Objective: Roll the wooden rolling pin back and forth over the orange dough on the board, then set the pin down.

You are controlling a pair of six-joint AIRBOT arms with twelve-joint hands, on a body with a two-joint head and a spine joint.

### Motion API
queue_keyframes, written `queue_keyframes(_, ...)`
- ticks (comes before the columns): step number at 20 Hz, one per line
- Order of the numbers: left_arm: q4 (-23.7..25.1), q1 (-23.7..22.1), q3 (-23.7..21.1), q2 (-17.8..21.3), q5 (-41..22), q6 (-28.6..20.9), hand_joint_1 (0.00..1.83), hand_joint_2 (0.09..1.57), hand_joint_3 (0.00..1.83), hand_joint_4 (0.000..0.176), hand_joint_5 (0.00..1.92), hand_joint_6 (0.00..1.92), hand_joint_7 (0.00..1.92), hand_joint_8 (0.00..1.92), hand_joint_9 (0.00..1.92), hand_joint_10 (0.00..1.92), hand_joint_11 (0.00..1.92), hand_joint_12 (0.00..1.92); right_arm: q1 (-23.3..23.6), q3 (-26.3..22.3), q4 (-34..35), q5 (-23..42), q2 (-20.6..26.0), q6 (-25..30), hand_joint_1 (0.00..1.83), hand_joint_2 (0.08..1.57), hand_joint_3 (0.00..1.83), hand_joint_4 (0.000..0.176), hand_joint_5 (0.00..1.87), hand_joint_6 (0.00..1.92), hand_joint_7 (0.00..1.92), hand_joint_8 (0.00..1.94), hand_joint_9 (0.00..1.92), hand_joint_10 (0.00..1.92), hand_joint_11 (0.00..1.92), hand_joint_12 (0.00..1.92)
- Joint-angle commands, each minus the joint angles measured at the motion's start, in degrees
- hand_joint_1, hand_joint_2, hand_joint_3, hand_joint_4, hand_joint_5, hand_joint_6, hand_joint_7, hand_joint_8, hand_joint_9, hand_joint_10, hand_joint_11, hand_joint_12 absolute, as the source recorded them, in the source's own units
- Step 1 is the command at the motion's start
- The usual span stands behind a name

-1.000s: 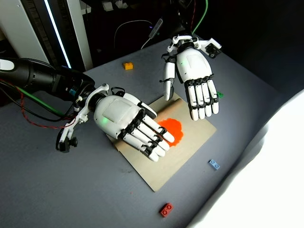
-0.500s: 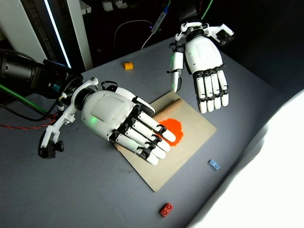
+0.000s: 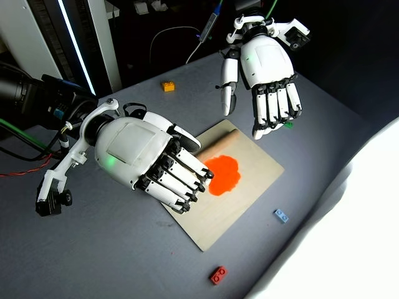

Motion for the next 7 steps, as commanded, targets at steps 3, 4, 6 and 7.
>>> queue_keyframes(3, 2.3, -1.1, -0.4, 0.3, -2.9, 0.1, 0.00, 1.41, 0.00, 0.000, 0.38, 0.60, 0.36, 0.96, 0.24, 1.15, 0.00, 1.67, 0.6, -0.3, -4.0, 5.2, 1.1, 0.4, 0.03, 1.44, 0.00, 0.000, 0.47, 0.96, 0.57, 1.02, 0.50, 1.20, 0.19, 1.67)
queue_keyframes(4, 2.2, -1.1, -0.4, 0.4, -2.8, 0.1, 0.00, 1.42, 0.00, 0.000, 0.40, 0.63, 0.40, 1.01, 0.27, 1.20, 0.04, 1.70, 0.6, -0.5, -4.0, 5.3, 1.3, 0.4, 0.03, 1.44, 0.00, 0.000, 0.47, 0.96, 0.57, 1.02, 0.52, 1.21, 0.22, 1.68)
queue_keyframes(6, 2.2, -1.2, -0.4, 0.5, -2.6, 0.1, 0.00, 1.42, 0.00, 0.000, 0.41, 0.65, 0.41, 1.03, 0.28, 1.22, 0.05, 1.71, 0.4, -0.9, -4.0, 5.1, 1.7, 0.5, 0.03, 1.44, 0.00, 0.000, 0.47, 0.96, 0.57, 1.02, 0.52, 1.22, 0.23, 1.67)
queue_keyframes(7, 2.2, -1.2, -0.4, 0.5, -2.5, 0.1, 0.00, 1.42, 0.00, 0.000, 0.41, 0.65, 0.41, 1.03, 0.28, 1.22, 0.05, 1.71, 0.4, -1.0, -4.0, 4.8, 1.9, 0.6, 0.03, 1.44, 0.00, 0.000, 0.47, 0.96, 0.57, 1.02, 0.52, 1.22, 0.23, 1.67)
